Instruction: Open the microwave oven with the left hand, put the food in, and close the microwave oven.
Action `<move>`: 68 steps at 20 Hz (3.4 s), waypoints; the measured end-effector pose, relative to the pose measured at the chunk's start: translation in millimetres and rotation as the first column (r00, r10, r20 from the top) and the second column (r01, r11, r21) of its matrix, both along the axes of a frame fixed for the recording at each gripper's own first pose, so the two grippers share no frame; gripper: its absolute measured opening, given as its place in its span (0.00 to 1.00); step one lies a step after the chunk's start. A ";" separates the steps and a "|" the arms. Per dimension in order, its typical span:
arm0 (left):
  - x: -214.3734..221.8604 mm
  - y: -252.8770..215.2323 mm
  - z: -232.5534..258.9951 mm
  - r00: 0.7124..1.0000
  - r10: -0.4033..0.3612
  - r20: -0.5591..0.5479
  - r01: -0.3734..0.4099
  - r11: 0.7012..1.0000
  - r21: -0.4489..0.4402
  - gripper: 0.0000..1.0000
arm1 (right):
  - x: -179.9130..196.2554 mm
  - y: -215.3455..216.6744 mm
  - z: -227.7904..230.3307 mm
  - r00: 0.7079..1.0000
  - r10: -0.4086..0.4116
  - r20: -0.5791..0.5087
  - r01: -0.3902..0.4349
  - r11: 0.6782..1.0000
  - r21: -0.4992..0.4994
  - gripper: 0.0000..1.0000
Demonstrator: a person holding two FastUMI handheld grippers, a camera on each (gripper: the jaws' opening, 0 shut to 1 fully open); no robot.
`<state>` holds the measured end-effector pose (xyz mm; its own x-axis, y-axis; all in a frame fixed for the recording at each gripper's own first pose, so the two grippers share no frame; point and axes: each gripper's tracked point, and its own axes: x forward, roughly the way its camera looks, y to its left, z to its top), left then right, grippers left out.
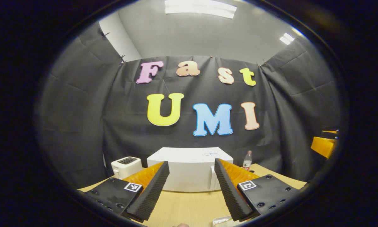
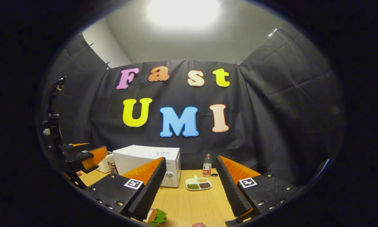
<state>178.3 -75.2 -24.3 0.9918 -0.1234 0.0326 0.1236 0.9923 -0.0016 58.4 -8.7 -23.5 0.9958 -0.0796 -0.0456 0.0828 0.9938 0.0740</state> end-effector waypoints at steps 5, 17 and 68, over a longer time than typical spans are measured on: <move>67.0 -23.9 -23.0 0.998 -0.069 -0.003 0.069 0.998 0.009 0.95 | 13.4 5.9 -4.9 0.998 -0.058 -0.019 0.058 0.998 -0.014 0.95; 175.6 -95.4 -115.2 0.969 -0.212 -0.129 0.216 0.976 0.011 0.95 | -7.3 -36.6 -15.0 0.941 -0.330 -0.077 0.323 0.942 -0.094 0.95; 55.2 -10.9 -182.3 0.930 -0.094 -0.355 0.135 0.987 0.092 0.16 | -22.2 2.0 -14.2 0.997 0.033 -0.070 -0.035 0.999 -0.032 0.95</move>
